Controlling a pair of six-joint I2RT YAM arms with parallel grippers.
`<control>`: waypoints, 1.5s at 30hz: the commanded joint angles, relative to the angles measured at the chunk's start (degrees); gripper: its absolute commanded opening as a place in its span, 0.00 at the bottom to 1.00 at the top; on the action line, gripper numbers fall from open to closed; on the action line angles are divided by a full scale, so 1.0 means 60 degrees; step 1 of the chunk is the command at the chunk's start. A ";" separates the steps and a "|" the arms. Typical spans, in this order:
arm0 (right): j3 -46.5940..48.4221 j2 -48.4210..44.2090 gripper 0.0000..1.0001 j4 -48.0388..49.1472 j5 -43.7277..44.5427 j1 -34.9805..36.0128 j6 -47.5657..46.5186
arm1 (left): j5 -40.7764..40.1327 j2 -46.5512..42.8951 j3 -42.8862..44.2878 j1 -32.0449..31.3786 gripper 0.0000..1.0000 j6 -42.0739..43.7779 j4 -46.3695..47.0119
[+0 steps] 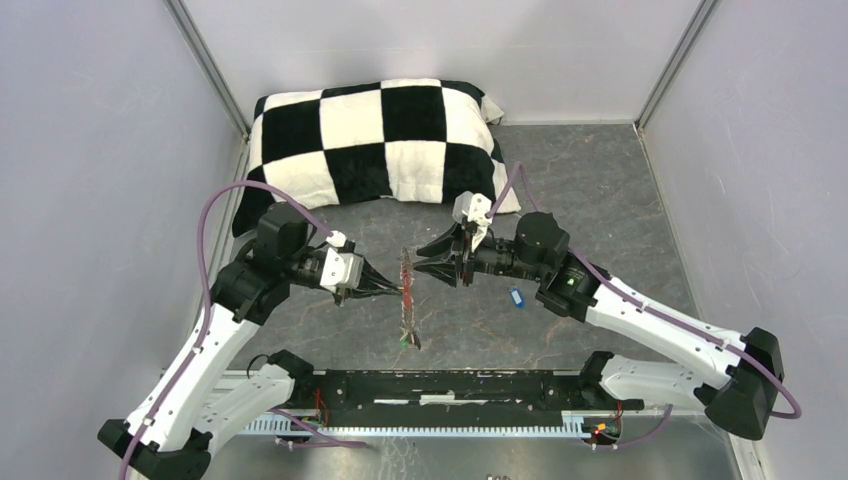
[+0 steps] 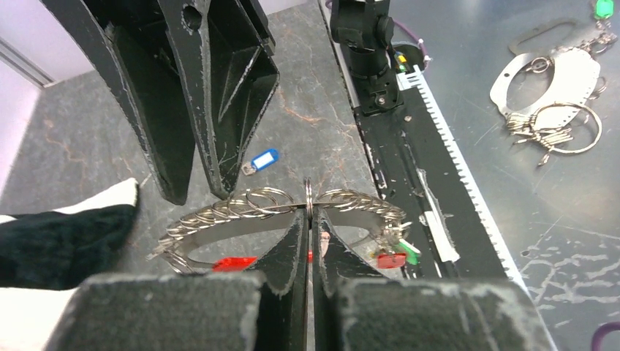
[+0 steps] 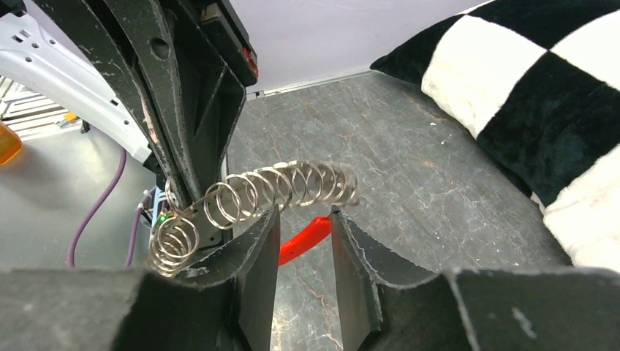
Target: Put the keys on the keyring
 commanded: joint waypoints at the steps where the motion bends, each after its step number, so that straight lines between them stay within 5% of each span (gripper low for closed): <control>1: -0.0015 -0.0458 0.38 -0.0195 0.0451 -0.0007 -0.0173 | 0.0317 -0.0011 0.0751 -0.0045 0.02 0.1124 0.0067; 13: 0.1929 -0.1169 0.46 -0.1044 0.1066 -0.0009 -0.1002 | 0.1708 0.1762 0.4083 -0.0056 0.02 -0.0572 0.0008; 30: 0.2340 -0.1614 0.54 -0.0261 -0.0370 0.0001 0.0122 | 0.2465 0.1698 0.4509 -0.0186 0.02 -0.1730 0.0014; 45: 0.2035 -0.1711 0.38 0.1373 -0.1173 -0.0001 0.0588 | 0.2836 0.2178 0.4783 -0.0323 0.02 -0.2276 0.0001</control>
